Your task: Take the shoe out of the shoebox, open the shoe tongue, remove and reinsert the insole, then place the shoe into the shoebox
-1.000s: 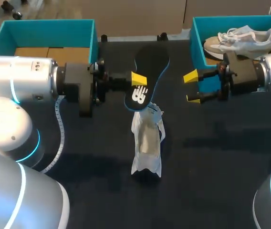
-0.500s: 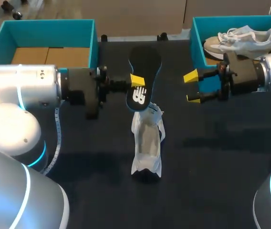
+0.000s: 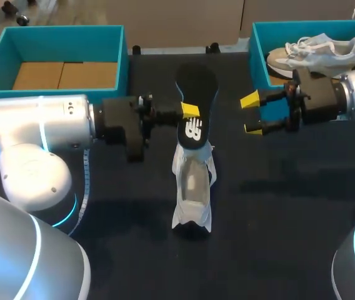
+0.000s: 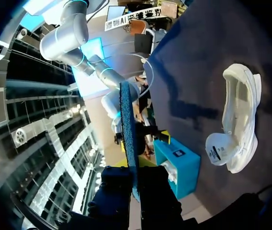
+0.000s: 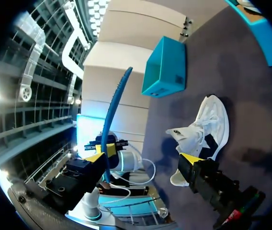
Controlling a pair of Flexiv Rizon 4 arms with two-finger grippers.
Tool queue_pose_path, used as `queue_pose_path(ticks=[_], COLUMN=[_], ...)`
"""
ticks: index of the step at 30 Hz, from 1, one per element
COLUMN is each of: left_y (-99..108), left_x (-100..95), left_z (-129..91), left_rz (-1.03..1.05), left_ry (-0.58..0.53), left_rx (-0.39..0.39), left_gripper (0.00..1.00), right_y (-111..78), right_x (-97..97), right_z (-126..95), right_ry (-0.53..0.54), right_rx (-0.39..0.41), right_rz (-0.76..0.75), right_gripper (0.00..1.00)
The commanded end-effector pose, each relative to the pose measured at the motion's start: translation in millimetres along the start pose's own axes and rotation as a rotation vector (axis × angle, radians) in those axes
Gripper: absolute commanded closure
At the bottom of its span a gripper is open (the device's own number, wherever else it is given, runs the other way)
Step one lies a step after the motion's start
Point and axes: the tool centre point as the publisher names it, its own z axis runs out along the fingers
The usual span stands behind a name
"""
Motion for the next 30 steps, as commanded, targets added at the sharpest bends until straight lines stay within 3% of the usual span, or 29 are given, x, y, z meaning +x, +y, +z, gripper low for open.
queue_pose_path(ticks=[1, 10, 28, 30], left_y=[-1.9, -2.1, -4.5, -4.2], left_x=[10.3, 24.8, 30.2, 30.4], left_z=[6.9, 15.0, 25.5, 25.8], left_rz=[0.016, 0.053, 0.114, 0.118], left_ry=[-0.011, -0.026, -0.02, -0.022], left_rx=[0.006, -0.015, -0.061, -0.066], left_gripper=[1.0, 1.0, 1.0, 1.0], right_y=[8.9, 24.6, 27.2, 26.6], right_x=[7.3, 22.7, 31.7, 32.3], right_z=[4.7, 23.0, 54.4, 55.6], right_ry=[-0.002, 0.053, 0.091, 0.1], right_rx=[0.01, 0.04, 0.01, 0.002], right_rz=[0.013, 0.024, 0.079, 0.081], right_gripper=[0.0, 0.0, 0.0, 0.07])
